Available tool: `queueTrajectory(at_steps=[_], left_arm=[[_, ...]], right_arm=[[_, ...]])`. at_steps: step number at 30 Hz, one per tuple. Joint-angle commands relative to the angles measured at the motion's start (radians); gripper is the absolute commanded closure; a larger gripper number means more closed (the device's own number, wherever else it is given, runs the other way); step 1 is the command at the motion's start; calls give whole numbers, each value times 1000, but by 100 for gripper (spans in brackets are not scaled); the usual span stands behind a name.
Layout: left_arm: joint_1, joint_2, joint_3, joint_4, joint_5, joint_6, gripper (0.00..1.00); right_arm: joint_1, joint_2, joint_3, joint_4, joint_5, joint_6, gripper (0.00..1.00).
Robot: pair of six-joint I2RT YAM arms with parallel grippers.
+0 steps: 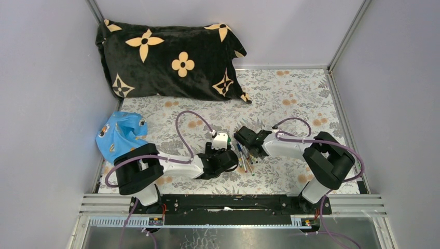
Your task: Open the pen caps
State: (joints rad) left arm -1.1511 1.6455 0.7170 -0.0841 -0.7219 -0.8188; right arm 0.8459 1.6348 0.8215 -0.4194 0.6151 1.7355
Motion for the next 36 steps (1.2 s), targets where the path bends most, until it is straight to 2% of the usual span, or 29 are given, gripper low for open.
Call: queueTrajectory(at_steps=[1,5,7,11,14,19,23,27,30,36], left_arm=[[4,-44,-28,-109,-16,-29,35],[4,-76,-21,-139,-22,-29,30],[3,-94,-21,-149,-23,-29,27],[3,-126,-14,-165,-29,-30,22],[4,-151,-2,-191,-31,-33,16],[4,-236,-4,-212,-23,-40,3],[4,-341,-16,-223,-23,-49,2],[4,-458,-35,-247,-55,-72,2],[4,-571,-73,-239,-76,-84,1],[4,-758,-153,-233,-99,-117,2]], right_arm=[[15,84,-34,-363,-14,-52,58],[14,105,12,-441,65,-53,54],[11,99,18,-463,99,-51,48],[-3,66,7,-453,151,-90,45],[-5,42,13,-461,204,-141,38],[-5,-27,8,-408,265,-350,23],[-5,-107,-18,-322,261,-542,17],[-5,-160,-46,-174,191,-794,16],[-5,-175,-67,-64,79,-965,17],[-5,-132,-45,-16,16,-1094,20]])
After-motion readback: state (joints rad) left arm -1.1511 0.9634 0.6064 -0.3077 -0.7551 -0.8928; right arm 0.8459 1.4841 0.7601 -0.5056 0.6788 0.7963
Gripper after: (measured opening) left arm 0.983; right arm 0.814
